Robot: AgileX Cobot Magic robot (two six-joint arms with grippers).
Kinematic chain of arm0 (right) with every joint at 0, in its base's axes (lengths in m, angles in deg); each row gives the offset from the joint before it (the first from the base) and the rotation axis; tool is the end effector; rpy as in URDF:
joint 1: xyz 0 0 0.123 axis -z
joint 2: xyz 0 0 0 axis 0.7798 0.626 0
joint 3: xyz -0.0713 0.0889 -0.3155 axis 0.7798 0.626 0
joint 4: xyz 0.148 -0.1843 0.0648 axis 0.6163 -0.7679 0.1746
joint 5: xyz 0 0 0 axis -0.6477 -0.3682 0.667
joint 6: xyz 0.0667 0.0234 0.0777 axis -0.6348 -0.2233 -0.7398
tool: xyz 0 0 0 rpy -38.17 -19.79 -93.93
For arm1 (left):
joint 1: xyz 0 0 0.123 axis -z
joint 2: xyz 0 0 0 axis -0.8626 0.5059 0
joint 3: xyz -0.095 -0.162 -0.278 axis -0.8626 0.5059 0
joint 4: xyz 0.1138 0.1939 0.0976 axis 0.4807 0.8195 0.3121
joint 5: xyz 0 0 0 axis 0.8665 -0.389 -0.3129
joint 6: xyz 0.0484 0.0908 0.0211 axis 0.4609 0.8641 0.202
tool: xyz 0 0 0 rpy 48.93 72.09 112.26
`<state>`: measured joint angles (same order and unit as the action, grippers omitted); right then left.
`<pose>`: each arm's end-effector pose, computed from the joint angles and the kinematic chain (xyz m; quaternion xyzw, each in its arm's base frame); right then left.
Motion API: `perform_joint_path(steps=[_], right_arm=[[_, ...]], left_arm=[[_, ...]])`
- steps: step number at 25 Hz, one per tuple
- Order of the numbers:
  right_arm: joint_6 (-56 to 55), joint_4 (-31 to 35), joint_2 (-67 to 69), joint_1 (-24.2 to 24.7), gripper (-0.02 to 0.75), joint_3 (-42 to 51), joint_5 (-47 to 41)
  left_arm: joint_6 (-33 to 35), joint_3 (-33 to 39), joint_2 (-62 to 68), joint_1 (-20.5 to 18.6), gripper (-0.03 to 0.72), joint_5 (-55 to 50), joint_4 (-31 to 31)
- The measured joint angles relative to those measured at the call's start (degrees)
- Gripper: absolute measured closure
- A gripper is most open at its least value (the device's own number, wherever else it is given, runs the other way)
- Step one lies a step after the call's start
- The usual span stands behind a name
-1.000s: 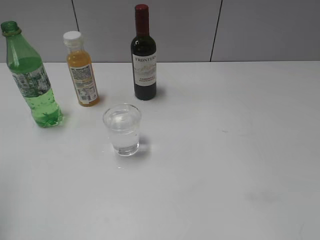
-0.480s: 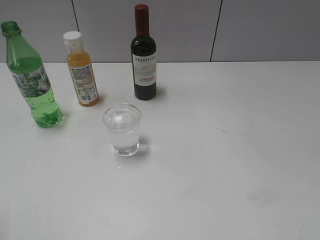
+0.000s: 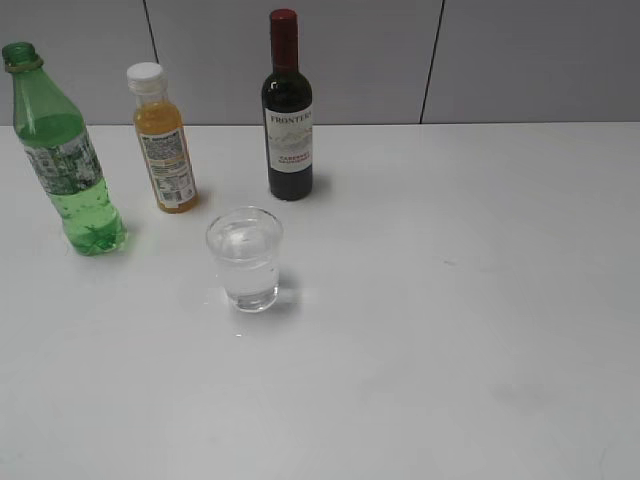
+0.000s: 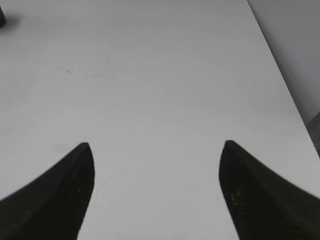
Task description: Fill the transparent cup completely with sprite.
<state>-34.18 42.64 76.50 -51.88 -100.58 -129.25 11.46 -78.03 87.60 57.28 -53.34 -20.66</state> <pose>-0.0493 -0.0005 0.2704 -0.0315 0.8453 -0.0140 0.5331 0.0175 -0.0017 0.2755 0.0322 0.9438 0.0131 0.3286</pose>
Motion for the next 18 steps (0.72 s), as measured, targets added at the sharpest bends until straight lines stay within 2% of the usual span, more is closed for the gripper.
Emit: perform_joint_path(steps=[18], right_arm=[[0.0,0.0,0.0,0.0,0.146,0.0,0.0]], left_arm=[[-2.37,1.42,-21.28,0.0,0.113,-2.06,0.05]])
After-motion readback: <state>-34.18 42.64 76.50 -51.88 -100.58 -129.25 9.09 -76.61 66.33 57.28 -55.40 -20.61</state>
